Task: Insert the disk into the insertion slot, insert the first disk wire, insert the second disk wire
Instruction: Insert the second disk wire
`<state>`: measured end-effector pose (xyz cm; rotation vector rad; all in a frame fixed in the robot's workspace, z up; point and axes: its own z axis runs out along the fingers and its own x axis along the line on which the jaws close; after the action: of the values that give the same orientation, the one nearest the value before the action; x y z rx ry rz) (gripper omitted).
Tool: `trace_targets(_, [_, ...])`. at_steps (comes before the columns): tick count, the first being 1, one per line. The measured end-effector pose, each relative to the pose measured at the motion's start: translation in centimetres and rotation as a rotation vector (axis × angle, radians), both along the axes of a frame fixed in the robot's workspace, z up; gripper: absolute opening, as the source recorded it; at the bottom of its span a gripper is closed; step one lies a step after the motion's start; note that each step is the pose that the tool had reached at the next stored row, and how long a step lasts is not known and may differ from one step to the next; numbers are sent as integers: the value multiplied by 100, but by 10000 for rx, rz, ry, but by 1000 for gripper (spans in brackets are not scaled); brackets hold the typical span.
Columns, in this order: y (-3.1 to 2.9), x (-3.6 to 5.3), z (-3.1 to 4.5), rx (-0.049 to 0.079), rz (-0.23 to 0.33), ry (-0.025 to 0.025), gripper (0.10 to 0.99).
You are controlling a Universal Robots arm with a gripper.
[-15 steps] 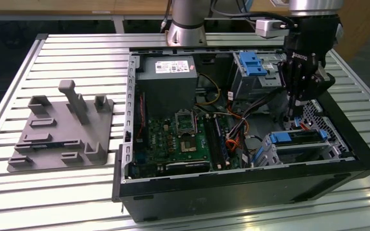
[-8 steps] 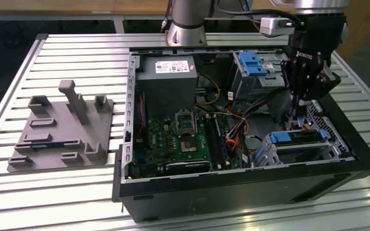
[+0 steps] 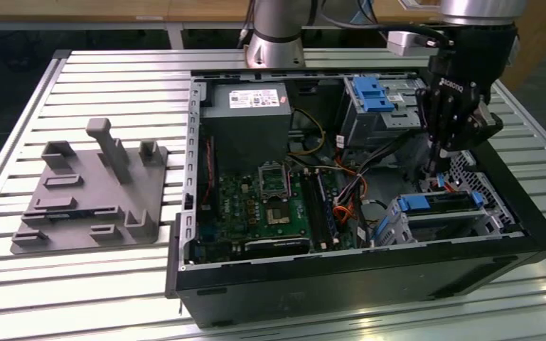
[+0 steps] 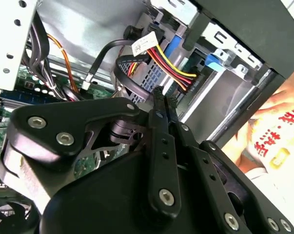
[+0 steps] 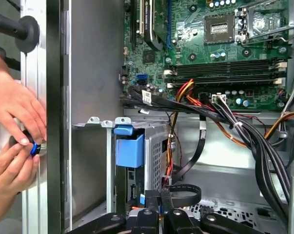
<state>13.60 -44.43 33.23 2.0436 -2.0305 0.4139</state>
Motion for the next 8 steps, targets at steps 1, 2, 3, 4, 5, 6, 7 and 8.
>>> trace_targets(1, [-15, 0, 17, 47, 0, 0, 145])
trace_targets(2, [-30, 0, 35, 93, 0, 0, 145])
trace_targets(3, [-45, 0, 49, 144, 0, 0, 145])
trace_targets(4, [-59, 0, 58, 214, -1, 0, 145])
trace_targets(5, [-73, 0, 62, 333, 0, 0, 145])
trace_targets(6, [-84, 0, 65, 461, -1, 0, 145])
trace_targets(7, [-96, 0, 66, 593, -1, 0, 145])
trace_targets(8, [-107, 0, 69, 726, 0, 0, 145])
